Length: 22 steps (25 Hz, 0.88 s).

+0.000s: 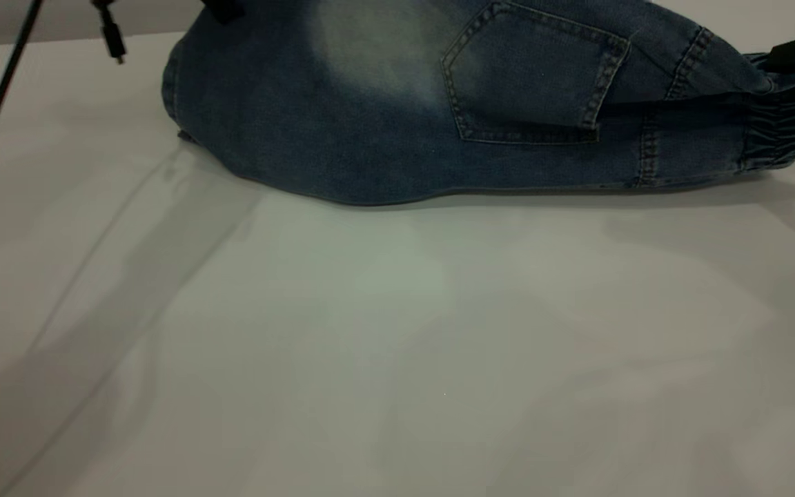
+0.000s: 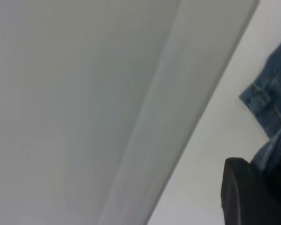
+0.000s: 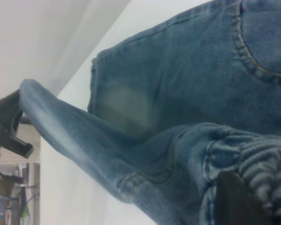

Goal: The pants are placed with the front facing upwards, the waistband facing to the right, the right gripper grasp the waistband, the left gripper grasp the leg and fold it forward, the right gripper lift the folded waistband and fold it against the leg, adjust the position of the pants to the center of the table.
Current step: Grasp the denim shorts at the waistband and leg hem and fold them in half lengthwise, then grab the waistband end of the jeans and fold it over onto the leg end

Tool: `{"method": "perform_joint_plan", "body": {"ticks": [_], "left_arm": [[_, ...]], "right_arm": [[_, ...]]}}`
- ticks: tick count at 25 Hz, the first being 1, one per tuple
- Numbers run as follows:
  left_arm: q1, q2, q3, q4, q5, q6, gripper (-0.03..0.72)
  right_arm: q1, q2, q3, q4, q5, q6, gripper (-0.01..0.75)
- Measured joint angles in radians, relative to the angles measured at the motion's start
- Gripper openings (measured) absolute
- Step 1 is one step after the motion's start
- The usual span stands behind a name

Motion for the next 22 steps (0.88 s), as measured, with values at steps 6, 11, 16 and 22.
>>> {"method": "perform_joint_plan", "body": {"ticks": [6, 11, 16, 22], "left_arm": [[0.001, 0.059, -0.061, -0.003, 0.014, -0.008, 0.061], [0.019, 0.058, -0.061, -0.003, 0.029, -0.008, 0.104], [0.02, 0.058, -0.061, -0.003, 0.019, -0.044, 0.274], [0.02, 0.058, -0.06, -0.002, 0.011, -0.063, 0.41]], "right_arm": [[0.001, 0.0, -0.001, 0.0, -0.029, 0.0, 0.168], [0.001, 0.0, -0.001, 0.002, -0.045, 0.0, 0.32], [0.001, 0.0, -0.001, 0.001, -0.038, -0.001, 0.398], [0.011, 0.0, 0.007, 0.001, -0.005, 0.009, 0.406]]}}
